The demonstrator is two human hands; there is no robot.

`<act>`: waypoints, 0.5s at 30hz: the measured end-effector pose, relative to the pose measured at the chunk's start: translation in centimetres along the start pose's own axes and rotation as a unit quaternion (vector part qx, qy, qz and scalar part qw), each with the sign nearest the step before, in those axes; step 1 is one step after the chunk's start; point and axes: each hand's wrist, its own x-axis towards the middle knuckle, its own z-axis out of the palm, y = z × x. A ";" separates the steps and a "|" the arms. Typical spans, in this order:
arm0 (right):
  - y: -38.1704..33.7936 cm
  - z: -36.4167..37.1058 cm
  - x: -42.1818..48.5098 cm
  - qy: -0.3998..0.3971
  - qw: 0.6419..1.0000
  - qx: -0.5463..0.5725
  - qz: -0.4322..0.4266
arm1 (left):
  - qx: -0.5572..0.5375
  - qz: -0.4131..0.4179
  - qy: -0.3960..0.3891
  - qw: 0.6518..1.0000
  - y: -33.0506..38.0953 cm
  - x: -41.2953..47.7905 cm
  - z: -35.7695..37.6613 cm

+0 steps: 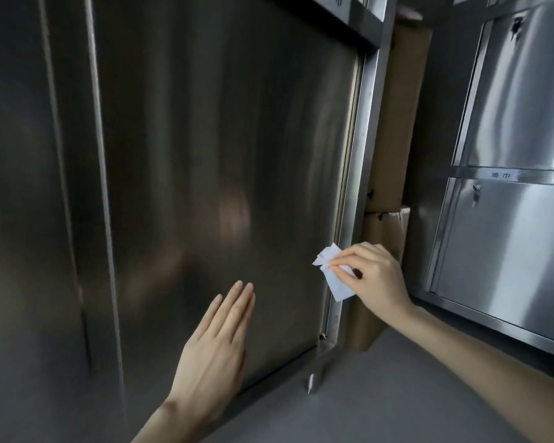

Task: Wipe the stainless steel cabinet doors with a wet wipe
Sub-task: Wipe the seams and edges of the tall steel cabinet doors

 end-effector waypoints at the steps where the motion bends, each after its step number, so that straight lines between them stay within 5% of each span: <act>1: 1.2 0.6 0.2 0.009 1.000 0.001 0.005 | 0.003 0.002 0.004 1.000 0.0 1.1 0.5; 8: 10.2 5.7 3.0 0.054 0.998 0.023 0.017 | 0.071 0.041 0.047 0.996 1.8 12.5 5.1; 15: 18.6 7.7 8.4 0.134 0.982 0.116 -0.065 | 0.128 -0.024 0.103 0.986 4.4 25.4 7.7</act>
